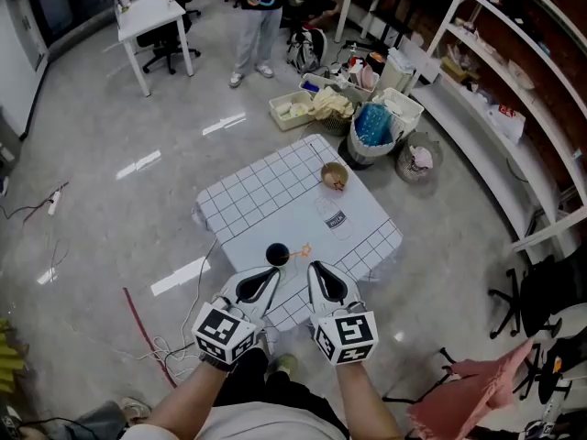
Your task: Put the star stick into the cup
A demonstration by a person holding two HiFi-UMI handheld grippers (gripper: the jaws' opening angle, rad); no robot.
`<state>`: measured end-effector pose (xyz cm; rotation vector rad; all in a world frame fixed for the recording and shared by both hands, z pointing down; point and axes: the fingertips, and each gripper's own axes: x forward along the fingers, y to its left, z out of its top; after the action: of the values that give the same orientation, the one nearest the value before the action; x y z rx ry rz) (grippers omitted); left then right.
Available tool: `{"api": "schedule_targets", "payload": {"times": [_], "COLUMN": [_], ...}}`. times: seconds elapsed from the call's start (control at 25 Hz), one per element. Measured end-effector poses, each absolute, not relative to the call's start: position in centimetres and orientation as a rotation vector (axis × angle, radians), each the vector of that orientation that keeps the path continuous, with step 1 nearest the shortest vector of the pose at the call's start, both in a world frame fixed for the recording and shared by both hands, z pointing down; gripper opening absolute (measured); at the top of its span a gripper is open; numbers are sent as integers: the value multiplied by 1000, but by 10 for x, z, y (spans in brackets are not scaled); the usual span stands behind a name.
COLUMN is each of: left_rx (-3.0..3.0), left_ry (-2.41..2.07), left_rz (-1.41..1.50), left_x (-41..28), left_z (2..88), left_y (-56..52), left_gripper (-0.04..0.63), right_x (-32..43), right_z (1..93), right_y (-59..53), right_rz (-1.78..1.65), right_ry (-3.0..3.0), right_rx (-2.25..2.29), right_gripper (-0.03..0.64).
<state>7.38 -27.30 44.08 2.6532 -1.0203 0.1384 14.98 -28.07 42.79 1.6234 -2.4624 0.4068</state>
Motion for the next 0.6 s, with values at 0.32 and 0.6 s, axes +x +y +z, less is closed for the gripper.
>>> {"api": "schedule_targets", "payload": {"times": [0.32, 0.6], "left_rx": [2694, 2733], "left_ry": [-1141, -1209], "left_rz": [47, 4], "left_x": [62, 55], "left_z": [374, 332], "left_y": [-263, -252], "left_gripper": [6, 6], "right_x": [155, 158], "right_z": [358, 308], "right_y": [-266, -255], "right_rz": [296, 217], "right_ry": [-2543, -2618], "right_rx": [1687, 1719], "right_gripper": [29, 12]}}
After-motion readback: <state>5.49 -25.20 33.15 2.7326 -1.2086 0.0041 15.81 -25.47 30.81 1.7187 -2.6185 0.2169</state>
